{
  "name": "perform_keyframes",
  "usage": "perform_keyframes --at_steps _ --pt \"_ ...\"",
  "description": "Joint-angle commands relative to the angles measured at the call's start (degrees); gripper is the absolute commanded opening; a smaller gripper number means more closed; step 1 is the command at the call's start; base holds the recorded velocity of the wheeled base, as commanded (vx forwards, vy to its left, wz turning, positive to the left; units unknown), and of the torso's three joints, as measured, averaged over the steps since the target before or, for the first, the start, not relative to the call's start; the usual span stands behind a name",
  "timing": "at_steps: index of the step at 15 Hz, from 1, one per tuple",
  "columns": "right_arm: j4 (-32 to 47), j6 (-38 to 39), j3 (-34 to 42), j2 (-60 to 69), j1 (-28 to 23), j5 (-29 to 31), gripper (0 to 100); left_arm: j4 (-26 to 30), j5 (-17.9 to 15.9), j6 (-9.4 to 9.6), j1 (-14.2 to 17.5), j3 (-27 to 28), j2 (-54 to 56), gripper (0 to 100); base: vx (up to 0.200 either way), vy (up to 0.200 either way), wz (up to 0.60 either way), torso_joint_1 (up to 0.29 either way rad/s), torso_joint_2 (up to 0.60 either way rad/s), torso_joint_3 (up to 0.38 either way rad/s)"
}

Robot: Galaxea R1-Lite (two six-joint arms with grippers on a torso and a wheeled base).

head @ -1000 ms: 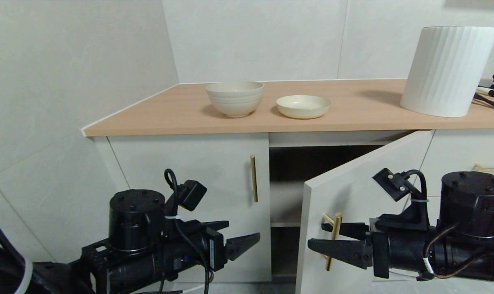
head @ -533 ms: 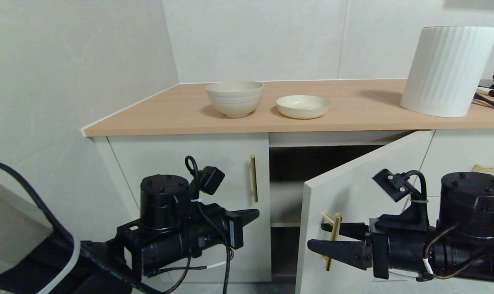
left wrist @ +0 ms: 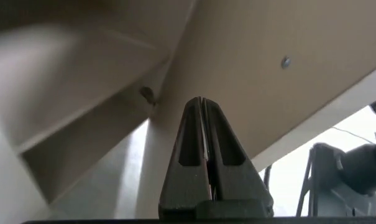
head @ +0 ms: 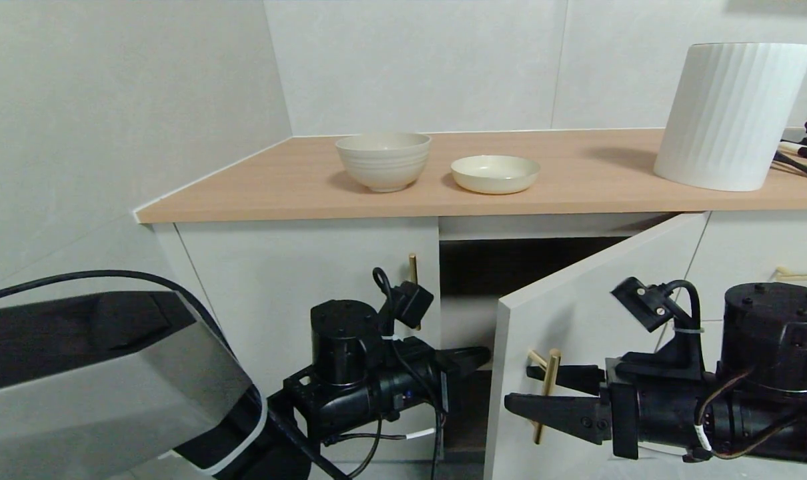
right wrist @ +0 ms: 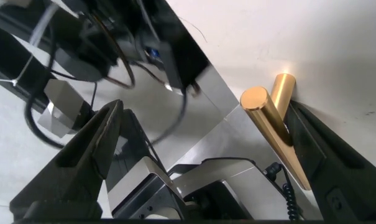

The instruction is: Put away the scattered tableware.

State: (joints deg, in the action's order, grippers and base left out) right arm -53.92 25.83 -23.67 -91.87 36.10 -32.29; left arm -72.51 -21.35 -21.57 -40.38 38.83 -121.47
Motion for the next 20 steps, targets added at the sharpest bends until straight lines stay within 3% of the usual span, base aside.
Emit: perform_keyframes --at_steps 1,4,5,12,14,16,20 --pt "0.13 0.01 0.12 -0.42 0.03 0.12 100 0.00 0.16 -0.14 -1.28 1.43 -1.84 0 0.000 0.000 0.00 0.000 0.00 0.000" --pt "0.39 0.01 0.12 -0.42 -0.06 1.62 100 0.35 0.52 -0.14 -2.16 5.29 -3.16 0 0.000 0.000 0.00 0.000 0.00 0.000" --pt "0.48 0.01 1.00 -0.15 -0.41 4.96 100 0.44 1.22 -0.06 -2.43 6.17 -3.16 0 0.000 0.000 0.00 0.000 0.00 0.000" --pt "0.92 -3.24 7.41 4.59 -4.90 7.68 100 1.14 1.22 -0.14 -2.52 6.17 -2.55 0 0.000 0.000 0.00 0.000 0.00 0.000" --pt "1.71 -7.73 9.88 5.91 -4.63 14.71 100 3.16 1.22 -0.14 -2.52 6.70 -1.76 0 0.000 0.000 0.00 0.000 0.00 0.000" --pt "5.93 -10.45 11.11 10.22 -1.56 25.88 100 6.33 1.22 -0.14 -2.95 7.84 -0.35 0 0.000 0.000 0.00 0.000 0.00 0.000" --pt "20.96 -10.45 7.06 20.59 -0.94 19.55 100 8.17 1.13 -0.23 -4.62 7.93 0.53 0 0.000 0.000 0.00 0.000 0.00 0.000"
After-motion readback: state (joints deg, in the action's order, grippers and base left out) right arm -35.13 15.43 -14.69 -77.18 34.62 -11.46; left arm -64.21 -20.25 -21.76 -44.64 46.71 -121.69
